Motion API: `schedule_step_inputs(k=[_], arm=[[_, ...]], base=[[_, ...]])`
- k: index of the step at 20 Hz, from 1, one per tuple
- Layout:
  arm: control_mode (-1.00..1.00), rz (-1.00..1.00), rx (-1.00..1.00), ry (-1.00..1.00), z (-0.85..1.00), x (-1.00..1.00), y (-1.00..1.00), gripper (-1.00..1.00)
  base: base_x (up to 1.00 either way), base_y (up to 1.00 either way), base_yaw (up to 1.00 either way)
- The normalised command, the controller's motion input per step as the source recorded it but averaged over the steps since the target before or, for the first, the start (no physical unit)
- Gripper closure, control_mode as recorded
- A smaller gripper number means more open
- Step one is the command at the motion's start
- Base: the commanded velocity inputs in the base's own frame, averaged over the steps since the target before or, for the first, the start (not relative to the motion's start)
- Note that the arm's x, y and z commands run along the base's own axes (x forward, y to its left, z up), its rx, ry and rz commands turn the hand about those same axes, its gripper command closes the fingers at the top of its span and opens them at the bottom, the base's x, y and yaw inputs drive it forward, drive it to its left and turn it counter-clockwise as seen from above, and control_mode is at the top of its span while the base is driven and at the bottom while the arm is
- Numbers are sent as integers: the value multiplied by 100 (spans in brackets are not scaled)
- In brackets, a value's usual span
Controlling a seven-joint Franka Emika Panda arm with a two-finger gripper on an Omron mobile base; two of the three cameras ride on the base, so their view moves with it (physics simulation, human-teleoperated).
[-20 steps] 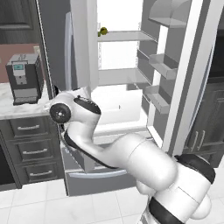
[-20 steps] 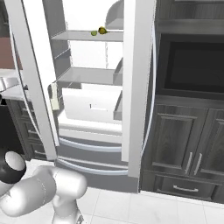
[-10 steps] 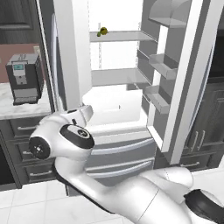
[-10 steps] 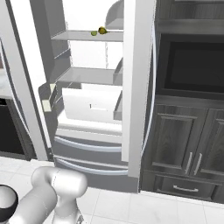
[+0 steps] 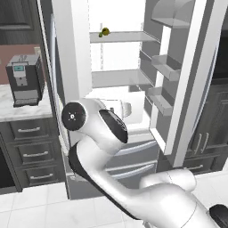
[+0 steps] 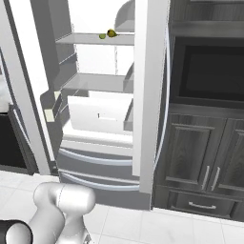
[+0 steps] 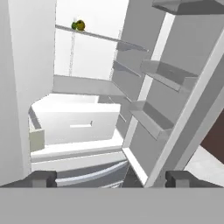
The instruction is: Take the lemon wedge from the fridge and place it on the plate with fish on the dining counter.
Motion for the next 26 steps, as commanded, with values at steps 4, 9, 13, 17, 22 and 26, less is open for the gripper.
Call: schedule_step_inputs(k=[4,9,13,17,22,26], arm=[[-100,0,27,23,31,42,-100,-100],[-100,16,25,9,1,46,-65,-100],[-100,16,25,1,0,20,-55,-100],[-100,0,4,-4,-2,2,4,-100],[-100,0,7,-13,0,49,14,-100],[-100,9,18,-7,6,68,1,-100]], base=[[0,0,0],[0,0,0],[0,0,0],[0,0,0],[0,0,0],[0,0,0]])
